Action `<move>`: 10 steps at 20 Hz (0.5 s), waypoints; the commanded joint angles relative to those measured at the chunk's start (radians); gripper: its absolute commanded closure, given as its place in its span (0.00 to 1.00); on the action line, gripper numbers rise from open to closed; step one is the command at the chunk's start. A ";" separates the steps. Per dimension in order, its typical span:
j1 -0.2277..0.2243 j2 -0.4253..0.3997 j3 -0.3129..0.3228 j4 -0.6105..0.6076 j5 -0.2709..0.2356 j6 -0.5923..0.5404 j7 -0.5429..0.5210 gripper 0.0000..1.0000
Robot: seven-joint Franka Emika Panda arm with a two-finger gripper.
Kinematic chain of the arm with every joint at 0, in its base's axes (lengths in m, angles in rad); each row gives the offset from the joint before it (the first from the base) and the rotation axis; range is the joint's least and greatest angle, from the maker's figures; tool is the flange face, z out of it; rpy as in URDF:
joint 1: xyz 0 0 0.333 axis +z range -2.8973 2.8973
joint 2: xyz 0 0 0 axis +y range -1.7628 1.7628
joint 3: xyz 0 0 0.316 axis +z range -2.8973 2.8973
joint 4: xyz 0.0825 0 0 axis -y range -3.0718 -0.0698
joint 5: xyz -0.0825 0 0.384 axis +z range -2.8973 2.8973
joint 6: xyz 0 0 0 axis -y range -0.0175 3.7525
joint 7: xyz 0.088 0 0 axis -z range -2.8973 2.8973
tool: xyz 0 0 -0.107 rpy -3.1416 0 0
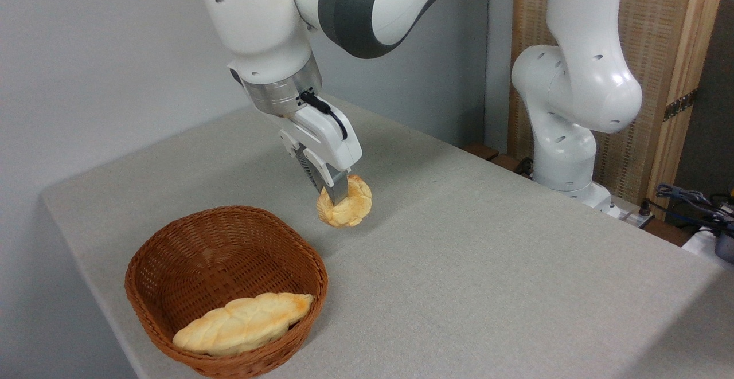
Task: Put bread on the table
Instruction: 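Lower the roll onto the table, open the gripper and raise it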
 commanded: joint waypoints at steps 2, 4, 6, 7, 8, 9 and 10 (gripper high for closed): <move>-0.007 -0.007 0.003 0.000 0.030 -0.012 0.012 0.00; -0.007 -0.007 0.003 0.000 0.034 -0.009 0.012 0.00; -0.007 -0.007 0.003 0.000 0.034 -0.009 0.012 0.00; -0.007 -0.007 0.003 0.000 0.034 -0.008 0.012 0.00; -0.007 -0.007 0.003 0.002 0.034 -0.006 0.014 0.00; -0.007 -0.007 0.003 0.002 0.034 -0.005 0.014 0.00; -0.005 -0.007 0.003 0.005 0.034 0.000 0.014 0.00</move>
